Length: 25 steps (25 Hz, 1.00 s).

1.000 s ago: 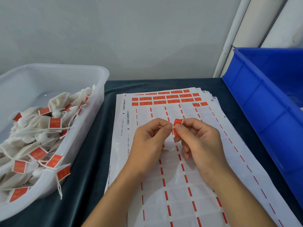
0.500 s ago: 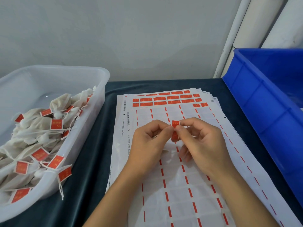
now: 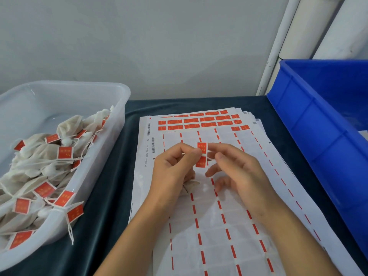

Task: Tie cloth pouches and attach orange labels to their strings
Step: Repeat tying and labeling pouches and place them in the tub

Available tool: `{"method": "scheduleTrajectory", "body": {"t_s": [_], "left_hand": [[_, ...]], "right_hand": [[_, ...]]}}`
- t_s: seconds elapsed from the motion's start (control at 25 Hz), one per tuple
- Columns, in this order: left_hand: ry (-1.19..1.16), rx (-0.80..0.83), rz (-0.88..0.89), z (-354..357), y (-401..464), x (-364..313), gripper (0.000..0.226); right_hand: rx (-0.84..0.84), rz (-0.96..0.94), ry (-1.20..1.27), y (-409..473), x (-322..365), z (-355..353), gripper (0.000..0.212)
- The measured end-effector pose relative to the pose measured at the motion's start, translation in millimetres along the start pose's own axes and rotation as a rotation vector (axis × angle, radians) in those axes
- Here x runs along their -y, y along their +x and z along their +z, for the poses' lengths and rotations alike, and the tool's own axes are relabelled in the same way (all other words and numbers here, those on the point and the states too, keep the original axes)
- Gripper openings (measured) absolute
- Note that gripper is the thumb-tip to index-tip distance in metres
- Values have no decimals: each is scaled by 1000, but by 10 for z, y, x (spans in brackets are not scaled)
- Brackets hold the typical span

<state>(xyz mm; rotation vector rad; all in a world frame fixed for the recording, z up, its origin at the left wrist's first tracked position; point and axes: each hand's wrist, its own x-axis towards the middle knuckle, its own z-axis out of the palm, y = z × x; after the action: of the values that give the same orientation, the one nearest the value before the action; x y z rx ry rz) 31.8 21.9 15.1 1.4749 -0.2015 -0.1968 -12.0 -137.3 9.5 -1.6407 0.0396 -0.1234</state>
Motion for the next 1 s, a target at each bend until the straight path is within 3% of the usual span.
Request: {"method": "scheduleTrajectory", "body": {"t_s": [0.16,1.0], "left_hand": [[11,-2,0,8,-2,1,27],[68,-57,8,71,-3,26,29]], "right_hand": [[51,-1,-46,-2,3,14,23],[-53,-161,-254,-36,16,25,19]]}}
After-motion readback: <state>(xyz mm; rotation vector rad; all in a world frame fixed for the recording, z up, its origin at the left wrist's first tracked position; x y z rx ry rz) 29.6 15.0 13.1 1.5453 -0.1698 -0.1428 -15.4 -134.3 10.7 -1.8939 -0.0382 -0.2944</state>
